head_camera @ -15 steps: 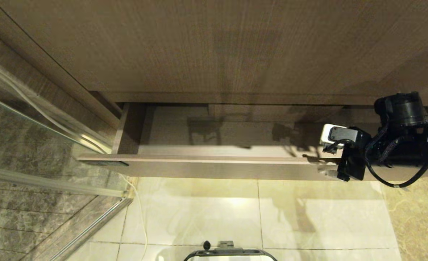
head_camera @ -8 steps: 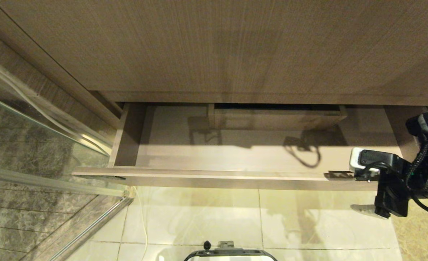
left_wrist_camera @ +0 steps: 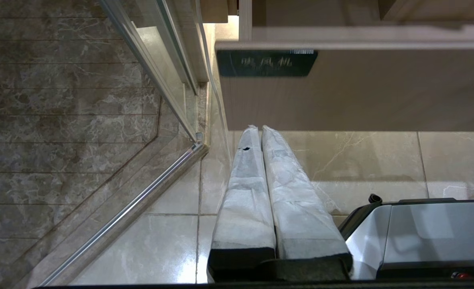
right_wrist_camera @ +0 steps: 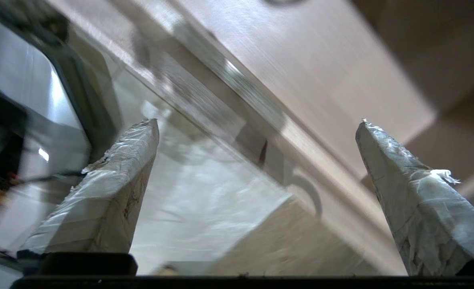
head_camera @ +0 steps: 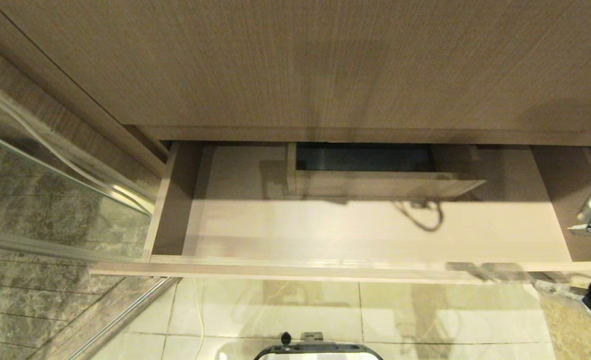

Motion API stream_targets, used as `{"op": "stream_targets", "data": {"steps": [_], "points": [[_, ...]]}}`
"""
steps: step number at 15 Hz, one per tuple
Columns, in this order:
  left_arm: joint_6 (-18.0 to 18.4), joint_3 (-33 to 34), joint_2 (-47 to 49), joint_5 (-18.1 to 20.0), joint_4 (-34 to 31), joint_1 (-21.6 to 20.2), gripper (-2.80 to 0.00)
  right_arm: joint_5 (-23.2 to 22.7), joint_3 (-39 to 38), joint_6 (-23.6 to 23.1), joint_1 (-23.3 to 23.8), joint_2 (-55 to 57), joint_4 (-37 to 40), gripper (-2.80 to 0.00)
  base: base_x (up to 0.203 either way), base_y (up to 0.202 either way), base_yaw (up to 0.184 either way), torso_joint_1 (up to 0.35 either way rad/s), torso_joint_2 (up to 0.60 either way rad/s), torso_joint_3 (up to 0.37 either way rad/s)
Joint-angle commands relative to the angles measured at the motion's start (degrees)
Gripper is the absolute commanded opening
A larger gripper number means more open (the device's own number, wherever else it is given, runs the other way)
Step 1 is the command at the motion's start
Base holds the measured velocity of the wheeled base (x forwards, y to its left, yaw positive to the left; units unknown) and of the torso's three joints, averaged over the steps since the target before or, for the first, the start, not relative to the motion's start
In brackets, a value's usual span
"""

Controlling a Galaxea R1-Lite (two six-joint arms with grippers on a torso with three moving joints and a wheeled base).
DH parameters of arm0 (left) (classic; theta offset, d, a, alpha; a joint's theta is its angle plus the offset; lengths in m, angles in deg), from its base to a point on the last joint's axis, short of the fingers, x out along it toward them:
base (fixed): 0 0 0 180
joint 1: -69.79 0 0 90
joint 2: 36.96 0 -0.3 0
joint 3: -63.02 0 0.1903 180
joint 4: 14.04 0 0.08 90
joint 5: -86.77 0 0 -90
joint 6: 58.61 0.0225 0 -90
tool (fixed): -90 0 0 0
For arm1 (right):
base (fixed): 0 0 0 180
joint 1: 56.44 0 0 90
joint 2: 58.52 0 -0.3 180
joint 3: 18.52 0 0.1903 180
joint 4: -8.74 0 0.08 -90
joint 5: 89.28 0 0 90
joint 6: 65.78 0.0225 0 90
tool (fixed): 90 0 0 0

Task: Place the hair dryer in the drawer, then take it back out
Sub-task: Pull open the drawer, then pick up the hairdryer

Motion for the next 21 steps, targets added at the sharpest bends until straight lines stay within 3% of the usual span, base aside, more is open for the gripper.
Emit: {"op": "stream_targets", "data": {"steps": [1, 4, 6, 10, 14, 21], "points": [[-0.04, 0.0, 0.0, -0.03, 0.01, -0.02, -2.8, 0.11, -0.58, 3.74, 2.78, -10.49, 6.3, -2.8, 0.0, 0.0, 0.0, 0.0, 0.0, 0.0], [-0.04, 0.0, 0.0, -0.03, 0.01, -0.02, -2.8, 0.35, -1.02, 7.76, 6.2, -16.47, 13.02, -2.8, 0.0, 0.0, 0.0, 0.0, 0.0, 0.0], [-0.04, 0.0, 0.0, -0.03, 0.01, 0.06, -2.8, 1.63, -1.51, 10.16, 6.69, -19.18, 12.41, -2.8, 0.0, 0.0, 0.0, 0.0, 0.0, 0.0], [-0.04, 0.08, 0.0, -0.03, 0.01, 0.06, -2.8, 11.26, -1.91, 13.86, 7.15, -25.98, 11.84, -2.8, 0.0, 0.0, 0.0, 0.0, 0.0, 0.0], [-0.04, 0.08, 0.0, -0.03, 0.01, -0.01, -2.8, 12.76, -2.87, 22.08, 7.23, -33.68, 10.1, -2.8, 0.0, 0.0, 0.0, 0.0, 0.0, 0.0], [-0.04, 0.06, 0.0, -0.03, 0.01, -0.02, -2.8, 18.45, -0.12, 23.54, 7.55, -41.34, 10.98, -2.8, 0.0, 0.0, 0.0, 0.0, 0.0, 0.0]]}}
